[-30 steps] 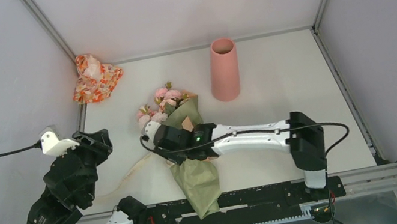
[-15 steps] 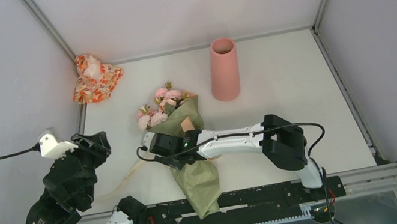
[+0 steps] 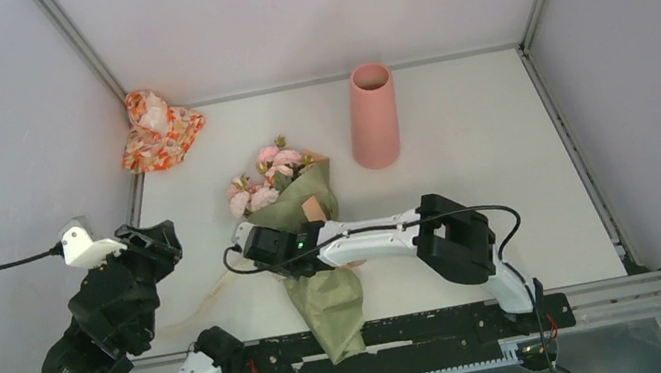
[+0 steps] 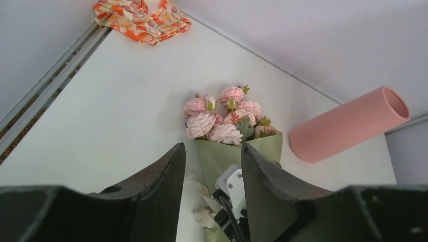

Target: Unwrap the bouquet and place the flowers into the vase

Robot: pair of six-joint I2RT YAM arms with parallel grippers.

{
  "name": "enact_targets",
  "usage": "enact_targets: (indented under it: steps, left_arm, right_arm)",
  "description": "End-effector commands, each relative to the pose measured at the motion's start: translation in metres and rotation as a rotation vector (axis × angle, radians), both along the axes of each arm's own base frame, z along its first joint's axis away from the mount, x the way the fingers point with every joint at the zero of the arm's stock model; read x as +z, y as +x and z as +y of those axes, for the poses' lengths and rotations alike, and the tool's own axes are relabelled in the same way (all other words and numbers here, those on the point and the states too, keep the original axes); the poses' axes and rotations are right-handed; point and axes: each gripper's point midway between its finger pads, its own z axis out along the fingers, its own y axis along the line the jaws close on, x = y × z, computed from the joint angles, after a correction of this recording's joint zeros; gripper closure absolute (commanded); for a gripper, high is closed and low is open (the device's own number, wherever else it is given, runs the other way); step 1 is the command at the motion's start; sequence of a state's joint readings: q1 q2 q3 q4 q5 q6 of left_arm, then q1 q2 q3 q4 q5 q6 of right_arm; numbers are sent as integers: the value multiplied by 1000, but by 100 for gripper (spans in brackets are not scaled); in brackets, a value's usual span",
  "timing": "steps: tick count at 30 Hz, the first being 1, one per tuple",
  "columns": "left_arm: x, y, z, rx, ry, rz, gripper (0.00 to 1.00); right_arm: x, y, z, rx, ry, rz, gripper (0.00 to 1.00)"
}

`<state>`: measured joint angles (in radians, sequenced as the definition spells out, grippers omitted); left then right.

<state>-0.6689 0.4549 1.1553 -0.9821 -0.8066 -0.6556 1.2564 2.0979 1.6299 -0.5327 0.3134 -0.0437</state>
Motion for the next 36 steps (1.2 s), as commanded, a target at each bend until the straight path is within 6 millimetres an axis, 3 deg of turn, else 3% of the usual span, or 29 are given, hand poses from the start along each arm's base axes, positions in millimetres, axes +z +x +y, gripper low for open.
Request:
enact_targets:
  steps: [1, 4, 8, 12, 14, 19, 29, 36]
  left_arm:
    - [4, 0, 3, 17, -16, -18, 50]
    - [4, -1, 3, 18, -17, -19, 50]
    - [3, -1, 3, 18, -15, -17, 50]
    - [3, 0, 2, 18, -18, -16, 50]
    - [3, 0, 2, 17, -17, -14, 50]
    - [3, 0, 1, 11, -22, -15, 50]
    - [-5, 4, -9, -27, -22, -1, 50]
    - [-14, 11, -19, -52, -2, 21, 50]
  right_arm:
    - [9, 15, 10, -22, 31, -45, 55]
    - [15, 22, 7, -38, 22, -77, 60]
    - [39, 28, 2, -50, 48, -104, 66]
    - [62, 26, -2, -51, 85, -109, 88]
    - [70, 25, -5, -53, 96, -108, 95]
    - [92, 18, -12, -61, 128, -97, 95]
    - [159, 21, -37, -112, 286, -59, 94]
    - [185, 47, -80, -236, 381, -43, 94]
